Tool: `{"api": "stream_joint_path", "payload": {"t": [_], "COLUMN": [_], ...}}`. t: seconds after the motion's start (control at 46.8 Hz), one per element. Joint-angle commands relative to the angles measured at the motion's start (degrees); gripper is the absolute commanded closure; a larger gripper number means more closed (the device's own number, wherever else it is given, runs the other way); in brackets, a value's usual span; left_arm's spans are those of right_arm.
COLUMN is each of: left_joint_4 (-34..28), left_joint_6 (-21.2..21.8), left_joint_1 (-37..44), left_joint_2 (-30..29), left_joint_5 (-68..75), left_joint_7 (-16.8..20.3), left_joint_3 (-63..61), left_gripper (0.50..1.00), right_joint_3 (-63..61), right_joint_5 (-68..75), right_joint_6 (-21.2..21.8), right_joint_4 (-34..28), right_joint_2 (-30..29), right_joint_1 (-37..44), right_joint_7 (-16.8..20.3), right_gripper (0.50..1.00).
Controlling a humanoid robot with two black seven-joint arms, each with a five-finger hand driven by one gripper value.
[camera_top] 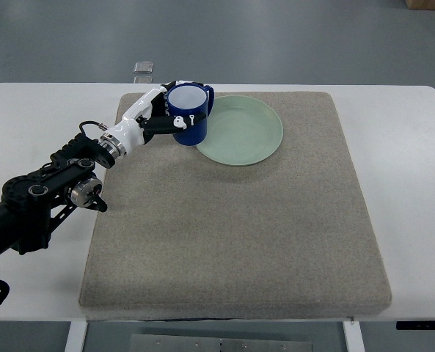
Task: Place cup left of plate with left hand
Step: 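Lift the mug with the left hand and carry it past the plate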
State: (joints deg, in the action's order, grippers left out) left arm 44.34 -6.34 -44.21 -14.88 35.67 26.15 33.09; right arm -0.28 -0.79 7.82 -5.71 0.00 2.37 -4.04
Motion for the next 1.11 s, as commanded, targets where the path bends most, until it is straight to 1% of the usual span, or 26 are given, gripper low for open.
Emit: {"api": "stream_joint_path", "payload": {"t": [0.0,0.128,0.342,0.427,0.662,0.939,1.089], "left_joint_4": [-2.58,-5.22,-6.28,-8.12,-11.73,-12.26,-12.34], "left_joint_6": [0.02,0.10,0.10,0.10,-0.07,0.10,0.80], "left_joint_1": [0.01,-0.34,-0.52,-0.43,-0.70,-0.61,-0.61], "left_joint_2": [0.03,0.11,0.20,0.46,0.73,0.90,0.99], "left_joint_5": [0.01,0.01,-0.08,-0.17,-4.73,-4.30,-4.21], "left_joint_7": [1.09,1.62,1.88,1.88,1.88,2.06,2.94], "left_joint_3": [0.49,0.58,0.84,1.80,2.07,1.54,1.54], "left_gripper": [1.000,1.000,1.000,1.000,1.000,1.000,1.000], "right_joint_3": [0.01,0.01,0.01,0.02,0.02,0.02,0.01], "right_joint_5": [0.00,0.00,0.00,0.00,0.00,0.00,0.00], "right_joint_6": [0.00,0.00,0.00,0.00,0.00,0.00,0.00], "right_joint_4": [0.00,0.00,0.00,0.00,0.00,0.00,0.00], "right_joint_2": [0.00,0.00,0.00,0.00,0.00,0.00,0.00], "right_joint_1": [0.09,0.00,0.00,0.00,0.00,0.00,0.00], "right_joint_7": [0.00,0.00,0.00,0.00,0.00,0.00,0.00], "right_gripper": [0.566,0.566,0.566,0.566,0.566,0.566,0.566]}}
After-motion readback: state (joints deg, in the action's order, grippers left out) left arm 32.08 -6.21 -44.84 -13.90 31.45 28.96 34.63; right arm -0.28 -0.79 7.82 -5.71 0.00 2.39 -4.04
